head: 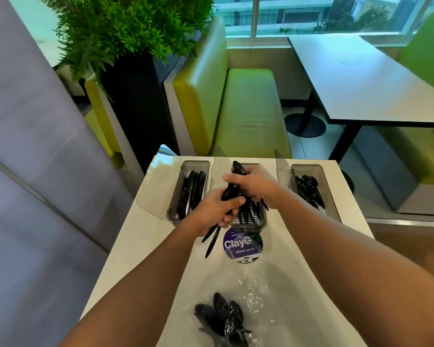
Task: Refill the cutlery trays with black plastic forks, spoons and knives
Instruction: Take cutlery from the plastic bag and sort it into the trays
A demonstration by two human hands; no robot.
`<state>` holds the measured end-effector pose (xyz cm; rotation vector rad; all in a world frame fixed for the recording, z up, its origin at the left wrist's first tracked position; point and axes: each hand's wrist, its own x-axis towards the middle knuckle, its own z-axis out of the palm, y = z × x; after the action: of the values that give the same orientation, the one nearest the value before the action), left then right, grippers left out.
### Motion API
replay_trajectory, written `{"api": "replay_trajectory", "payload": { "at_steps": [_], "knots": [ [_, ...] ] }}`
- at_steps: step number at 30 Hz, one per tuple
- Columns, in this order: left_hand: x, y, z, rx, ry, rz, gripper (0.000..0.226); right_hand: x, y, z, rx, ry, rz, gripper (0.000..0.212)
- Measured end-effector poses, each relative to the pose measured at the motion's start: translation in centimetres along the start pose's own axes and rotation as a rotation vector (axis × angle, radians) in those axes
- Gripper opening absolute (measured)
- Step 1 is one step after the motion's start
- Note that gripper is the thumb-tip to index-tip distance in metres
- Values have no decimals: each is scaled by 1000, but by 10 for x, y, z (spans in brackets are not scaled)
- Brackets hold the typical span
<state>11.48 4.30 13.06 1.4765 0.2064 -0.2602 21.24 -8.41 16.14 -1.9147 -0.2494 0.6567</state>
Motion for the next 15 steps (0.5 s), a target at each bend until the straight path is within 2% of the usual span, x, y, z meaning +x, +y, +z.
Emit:
{"api": "replay_trajectory", "payload": {
  "at_steps": [6, 10, 15],
  "knots": [
    [11, -6, 25, 24, 12, 3, 5, -4, 12, -14, 59, 32, 91, 11],
    [15, -9, 38, 26, -26, -6, 6, -9, 16, -17, 176, 57, 147, 18],
    [17, -15, 41, -112, -35, -75, 11, -1, 10, -36, 613, 261, 60, 10]
  ]
}}
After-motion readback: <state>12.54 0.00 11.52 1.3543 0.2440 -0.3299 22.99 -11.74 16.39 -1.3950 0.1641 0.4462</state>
